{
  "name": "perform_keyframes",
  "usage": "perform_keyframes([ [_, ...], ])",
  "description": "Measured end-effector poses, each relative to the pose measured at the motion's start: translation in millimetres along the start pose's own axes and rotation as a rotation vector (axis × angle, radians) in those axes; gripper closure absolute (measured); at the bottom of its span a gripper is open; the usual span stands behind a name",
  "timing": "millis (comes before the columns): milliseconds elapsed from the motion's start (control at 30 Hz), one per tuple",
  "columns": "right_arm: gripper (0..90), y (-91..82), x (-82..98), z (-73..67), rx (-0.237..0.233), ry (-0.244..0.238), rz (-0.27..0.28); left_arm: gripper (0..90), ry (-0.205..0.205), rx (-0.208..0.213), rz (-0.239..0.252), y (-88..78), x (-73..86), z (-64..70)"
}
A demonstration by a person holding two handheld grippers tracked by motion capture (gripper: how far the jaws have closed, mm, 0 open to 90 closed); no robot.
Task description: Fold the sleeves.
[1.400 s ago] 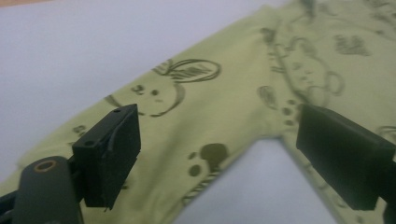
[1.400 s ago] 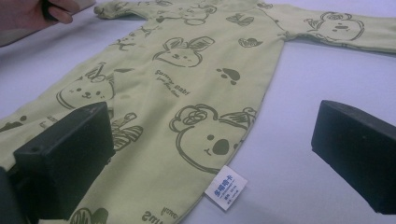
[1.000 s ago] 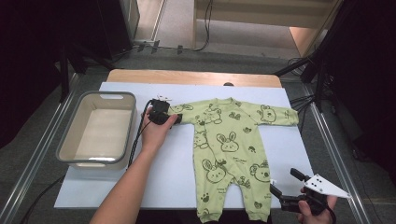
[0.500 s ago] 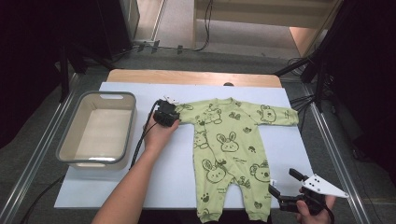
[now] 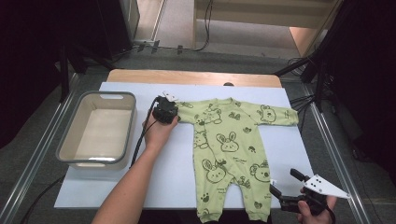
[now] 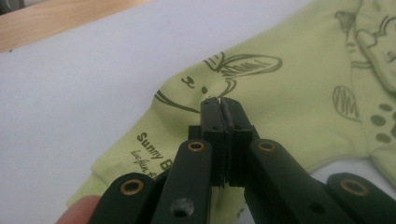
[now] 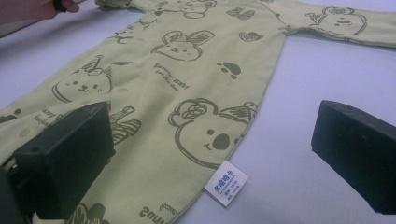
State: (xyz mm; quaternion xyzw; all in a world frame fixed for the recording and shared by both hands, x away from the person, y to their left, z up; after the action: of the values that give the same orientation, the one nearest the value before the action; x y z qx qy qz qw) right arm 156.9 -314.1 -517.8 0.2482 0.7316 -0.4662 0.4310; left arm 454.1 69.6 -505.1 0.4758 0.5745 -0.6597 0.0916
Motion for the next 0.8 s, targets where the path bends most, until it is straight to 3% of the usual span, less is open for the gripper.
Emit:
perform_keyframes([
  [267,0.0,0.2,0.1,0.4,-0.002,0.004,0.0,88.8,0.018,0.041,0.08,-15.2,-9.2,9.5],
  [567,0.0,0.2,0.0,0.1,0.001,0.001,0.0,88.8,0.097,0.091,0.156,-31.9,-17.7,34.3],
  [800,0.0,0.2,0.2,0.2,0.001,0.001,-0.001,88.7,0.174,0.137,0.177,-39.8,-20.5,59.7],
])
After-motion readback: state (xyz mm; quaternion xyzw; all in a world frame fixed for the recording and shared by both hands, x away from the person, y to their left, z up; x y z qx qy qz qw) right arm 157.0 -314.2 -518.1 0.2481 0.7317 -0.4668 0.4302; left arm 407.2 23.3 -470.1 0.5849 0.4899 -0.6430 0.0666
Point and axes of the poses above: each handheld gripper's, and its own axes: y roughly forward along the jaws, x roughly out of its underside, z roughly to its right, the point moved 3 cm from there along y, roughly forward along the jaws, and after that the axes turned 3 degrees about y, right-handed, at the moved point
